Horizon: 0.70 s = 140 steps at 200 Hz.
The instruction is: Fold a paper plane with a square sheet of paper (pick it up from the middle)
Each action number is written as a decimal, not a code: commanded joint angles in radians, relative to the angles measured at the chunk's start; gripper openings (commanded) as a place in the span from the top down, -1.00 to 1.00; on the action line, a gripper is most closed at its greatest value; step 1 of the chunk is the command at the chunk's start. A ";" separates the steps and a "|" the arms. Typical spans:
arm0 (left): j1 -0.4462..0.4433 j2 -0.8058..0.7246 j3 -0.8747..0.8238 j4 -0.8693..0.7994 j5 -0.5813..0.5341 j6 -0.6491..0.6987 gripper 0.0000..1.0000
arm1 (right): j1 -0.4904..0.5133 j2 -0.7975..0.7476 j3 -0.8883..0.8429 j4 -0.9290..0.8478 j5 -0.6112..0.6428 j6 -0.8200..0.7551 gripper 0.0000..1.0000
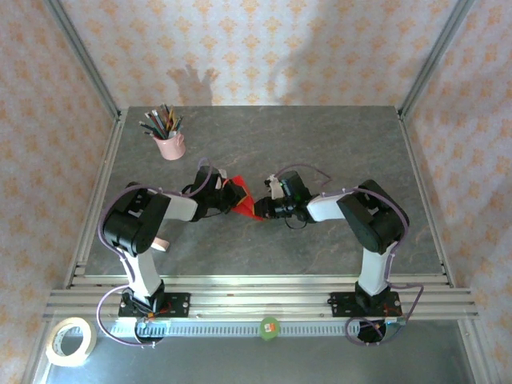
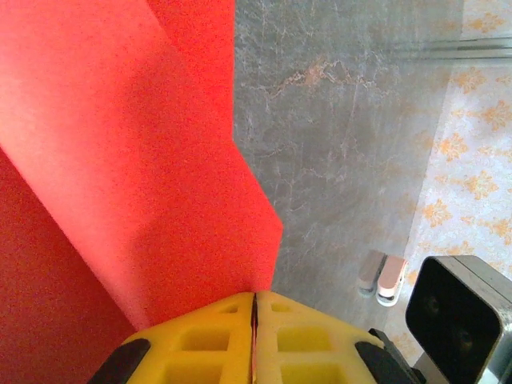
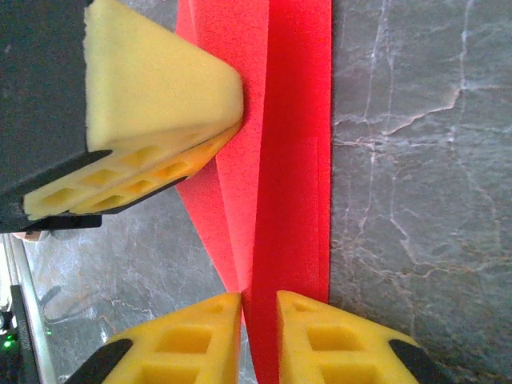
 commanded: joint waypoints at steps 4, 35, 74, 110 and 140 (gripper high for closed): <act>-0.005 0.019 0.027 -0.024 -0.012 0.018 0.78 | -0.014 -0.024 -0.003 -0.077 0.035 0.010 0.56; -0.004 0.022 0.035 -0.029 -0.010 0.021 0.78 | -0.014 -0.074 0.029 -0.117 0.079 -0.017 0.40; -0.004 0.026 0.039 -0.035 -0.009 0.024 0.78 | -0.014 -0.084 0.069 -0.227 0.176 -0.081 0.28; -0.005 0.030 0.045 -0.044 -0.010 0.024 0.78 | 0.006 -0.074 0.120 -0.307 0.252 -0.126 0.20; -0.004 0.033 0.048 -0.048 -0.013 0.023 0.78 | 0.030 -0.040 0.177 -0.358 0.282 -0.154 0.18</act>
